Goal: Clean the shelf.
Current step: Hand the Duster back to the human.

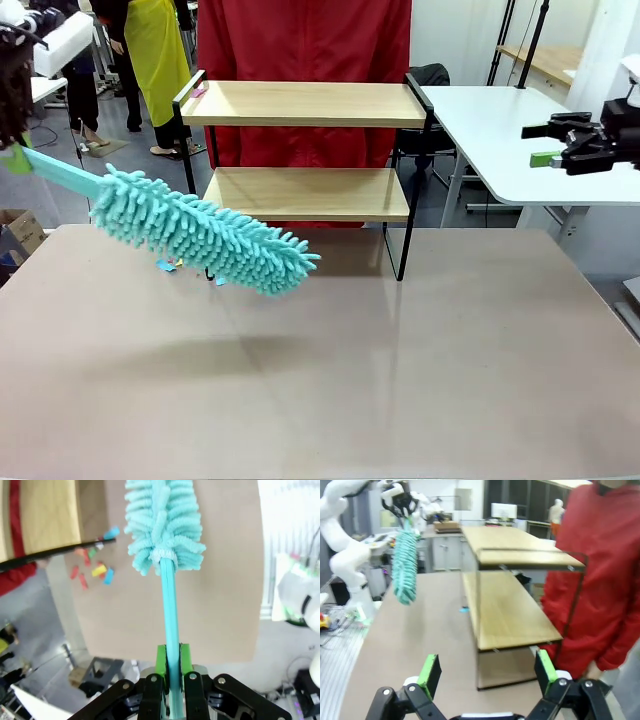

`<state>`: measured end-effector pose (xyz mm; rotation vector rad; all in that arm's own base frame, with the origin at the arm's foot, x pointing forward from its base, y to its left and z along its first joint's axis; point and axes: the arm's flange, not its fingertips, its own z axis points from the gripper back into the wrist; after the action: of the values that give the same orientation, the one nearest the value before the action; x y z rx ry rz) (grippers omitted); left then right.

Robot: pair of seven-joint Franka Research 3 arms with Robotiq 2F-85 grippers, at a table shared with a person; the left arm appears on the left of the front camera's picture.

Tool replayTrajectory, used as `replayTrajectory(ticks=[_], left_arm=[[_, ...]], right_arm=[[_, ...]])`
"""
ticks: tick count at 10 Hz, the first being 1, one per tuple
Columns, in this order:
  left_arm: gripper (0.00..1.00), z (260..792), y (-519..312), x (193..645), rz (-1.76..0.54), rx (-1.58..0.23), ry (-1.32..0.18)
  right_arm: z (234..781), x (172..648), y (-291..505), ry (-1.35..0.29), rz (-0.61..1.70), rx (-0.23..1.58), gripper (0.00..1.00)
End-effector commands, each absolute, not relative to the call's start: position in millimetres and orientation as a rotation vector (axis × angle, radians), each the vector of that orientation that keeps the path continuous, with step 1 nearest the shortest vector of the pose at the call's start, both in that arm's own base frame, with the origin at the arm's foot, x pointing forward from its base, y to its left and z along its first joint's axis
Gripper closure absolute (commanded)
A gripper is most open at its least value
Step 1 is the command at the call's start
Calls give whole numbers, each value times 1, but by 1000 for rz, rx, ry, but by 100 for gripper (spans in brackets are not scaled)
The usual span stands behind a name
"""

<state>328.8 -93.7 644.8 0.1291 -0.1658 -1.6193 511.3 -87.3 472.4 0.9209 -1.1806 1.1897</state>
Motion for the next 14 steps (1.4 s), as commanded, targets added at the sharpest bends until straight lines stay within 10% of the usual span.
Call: replayTrajectory(ticks=[1, 6, 14], left_arm=[[87, 619, -88, 313, -1573, 29, -301], [87, 562, -99, 303, -1446, -170, -556], [87, 523, -133, 324, -1456, -344, -618]], right_arm=[[497, 493, -79, -1113, 1168, 1052, 0], [487, 477, -5, -867, 1118, 1356, 0], [490, 450, 9, -986, 1207, 1286, 0]])
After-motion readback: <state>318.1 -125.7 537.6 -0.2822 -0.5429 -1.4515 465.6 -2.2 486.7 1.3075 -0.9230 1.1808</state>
